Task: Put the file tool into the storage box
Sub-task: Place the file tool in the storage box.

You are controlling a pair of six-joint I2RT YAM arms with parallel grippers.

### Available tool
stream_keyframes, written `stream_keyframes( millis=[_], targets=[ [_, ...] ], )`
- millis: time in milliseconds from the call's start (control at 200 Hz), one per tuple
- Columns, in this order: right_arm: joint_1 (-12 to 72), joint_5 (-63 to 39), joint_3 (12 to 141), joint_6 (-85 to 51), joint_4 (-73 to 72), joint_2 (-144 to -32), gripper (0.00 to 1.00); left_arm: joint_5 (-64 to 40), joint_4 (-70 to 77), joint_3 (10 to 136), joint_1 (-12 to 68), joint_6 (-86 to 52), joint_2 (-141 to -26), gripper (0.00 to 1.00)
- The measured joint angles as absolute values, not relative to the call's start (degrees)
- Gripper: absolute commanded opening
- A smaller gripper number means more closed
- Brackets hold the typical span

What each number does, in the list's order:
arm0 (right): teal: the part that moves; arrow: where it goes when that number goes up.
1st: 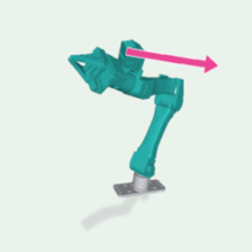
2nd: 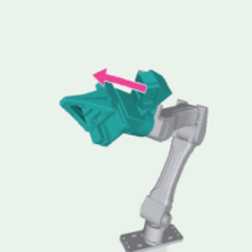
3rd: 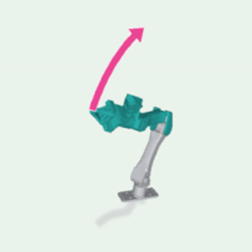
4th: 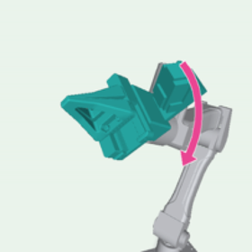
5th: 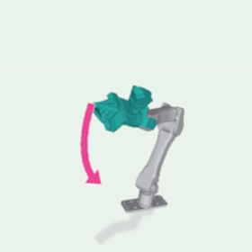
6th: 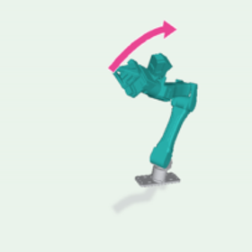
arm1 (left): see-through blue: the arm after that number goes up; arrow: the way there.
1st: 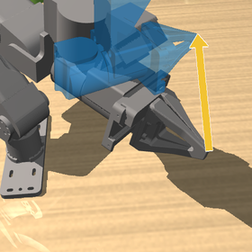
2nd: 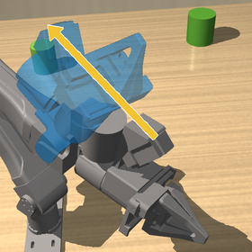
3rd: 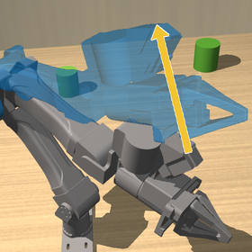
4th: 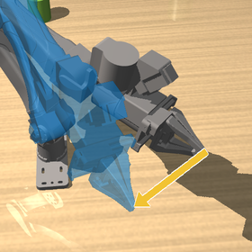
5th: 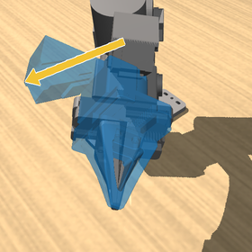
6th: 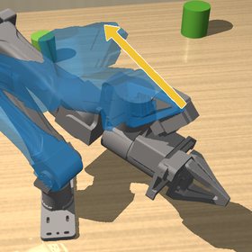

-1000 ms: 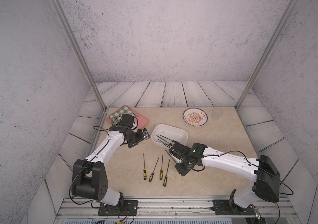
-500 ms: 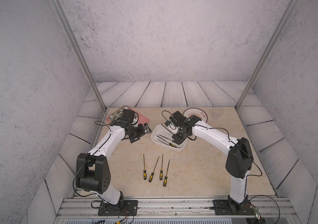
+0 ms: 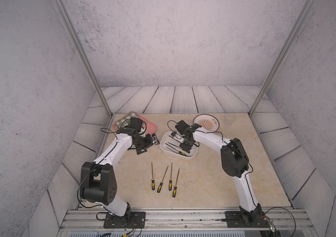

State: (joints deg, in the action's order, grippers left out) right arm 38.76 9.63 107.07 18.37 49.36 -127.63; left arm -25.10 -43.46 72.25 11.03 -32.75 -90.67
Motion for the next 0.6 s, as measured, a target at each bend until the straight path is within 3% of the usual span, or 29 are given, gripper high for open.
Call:
stream_keyframes(
  millis=[230,601],
  targets=[
    [38.39,9.78,106.52,19.31,47.20,-128.05,0.16,-25.08,-44.31,72.25,11.03,-32.32,-91.55,1.00],
    [38.39,5.61,106.41,18.50,47.22,-129.16,0.35,-24.71,-44.99,74.74,11.03,-32.25,-93.36,1.00]
  ],
)
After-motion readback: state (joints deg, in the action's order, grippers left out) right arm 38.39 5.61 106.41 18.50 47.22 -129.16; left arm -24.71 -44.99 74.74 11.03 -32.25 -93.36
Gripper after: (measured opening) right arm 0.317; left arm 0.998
